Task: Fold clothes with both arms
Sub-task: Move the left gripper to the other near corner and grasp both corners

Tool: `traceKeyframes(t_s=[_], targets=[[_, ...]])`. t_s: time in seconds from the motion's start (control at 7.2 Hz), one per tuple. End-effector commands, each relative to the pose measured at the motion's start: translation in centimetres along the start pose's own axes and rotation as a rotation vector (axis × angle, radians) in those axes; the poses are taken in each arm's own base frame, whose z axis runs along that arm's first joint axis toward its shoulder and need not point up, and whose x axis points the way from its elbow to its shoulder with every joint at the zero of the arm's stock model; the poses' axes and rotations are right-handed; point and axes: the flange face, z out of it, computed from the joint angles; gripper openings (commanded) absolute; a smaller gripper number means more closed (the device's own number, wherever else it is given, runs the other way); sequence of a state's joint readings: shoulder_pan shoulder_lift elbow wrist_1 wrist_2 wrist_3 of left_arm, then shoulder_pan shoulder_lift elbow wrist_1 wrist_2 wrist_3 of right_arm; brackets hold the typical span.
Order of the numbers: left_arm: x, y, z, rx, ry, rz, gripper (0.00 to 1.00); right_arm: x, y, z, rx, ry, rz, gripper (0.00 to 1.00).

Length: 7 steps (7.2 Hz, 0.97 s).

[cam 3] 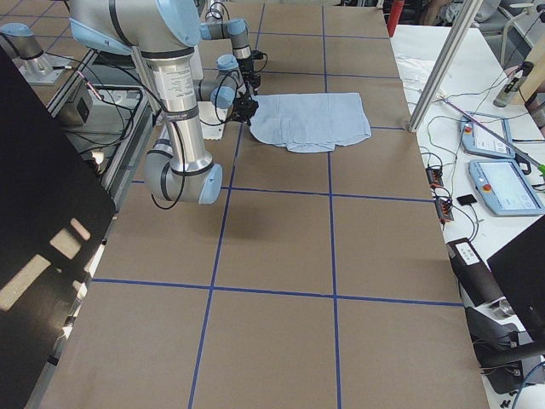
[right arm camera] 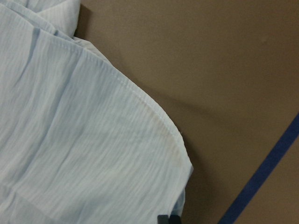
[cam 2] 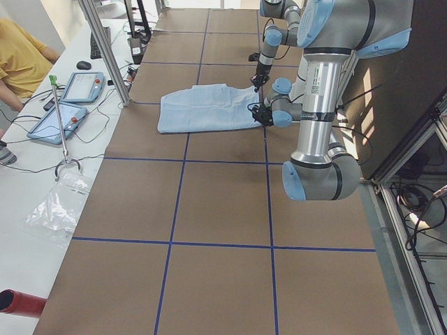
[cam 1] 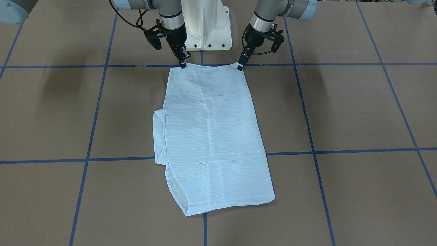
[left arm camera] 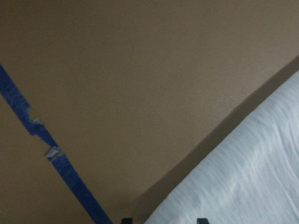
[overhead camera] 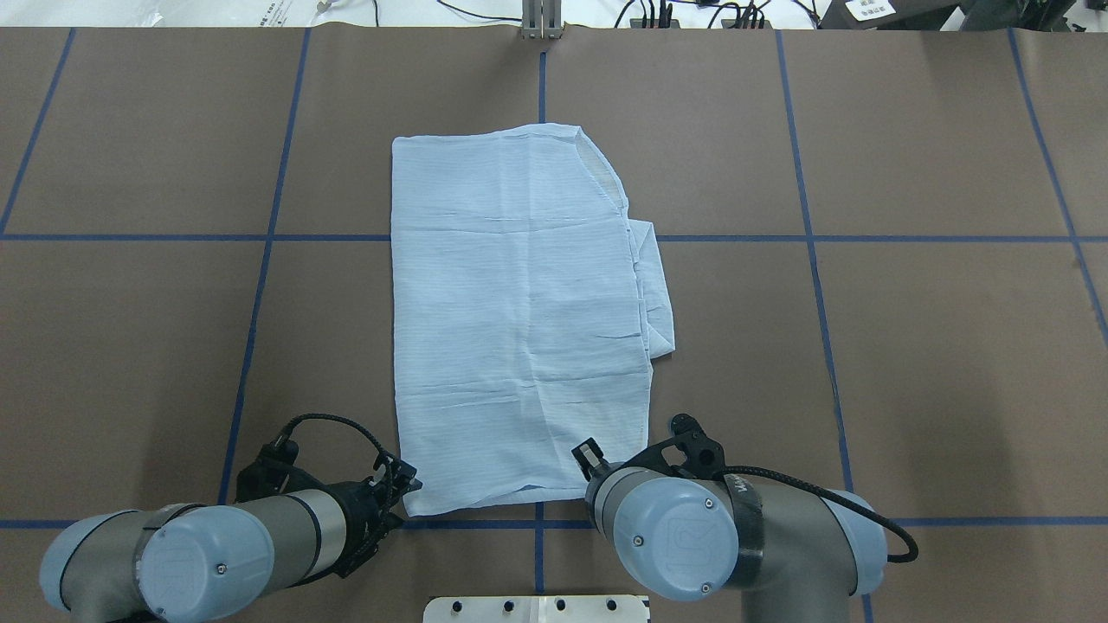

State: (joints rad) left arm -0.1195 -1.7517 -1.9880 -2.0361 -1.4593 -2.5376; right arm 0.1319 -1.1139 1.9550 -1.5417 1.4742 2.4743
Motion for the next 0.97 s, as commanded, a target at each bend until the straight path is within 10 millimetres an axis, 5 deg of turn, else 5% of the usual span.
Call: traceKeyframes(t_s=[0.0,0.42,0.69,0.83], targets=[[-0.89,0.95,0.29,-0.012,-0.016,-0.002,0.55,-0.03,0.02,-0.06,-0.002,-0.002,0.000,0.00],[-1.07,1.73,0.28,-0.025,-0.018,-0.004,0.47,-0.02,0.01,-0.05,-0.001,-0.001,0.000,0.00],[-0.60,1.61,0.24,-0.007,0.015,-0.056,0.00,0.03,-0.04,0.00,0.000,0.000,0.000,0.00],[-0.52,1.59,0.40,-0.004,0.017,-0.058,0.00,0.02,-0.04,-0.07,-0.001,-0.001,0.000,0.00]])
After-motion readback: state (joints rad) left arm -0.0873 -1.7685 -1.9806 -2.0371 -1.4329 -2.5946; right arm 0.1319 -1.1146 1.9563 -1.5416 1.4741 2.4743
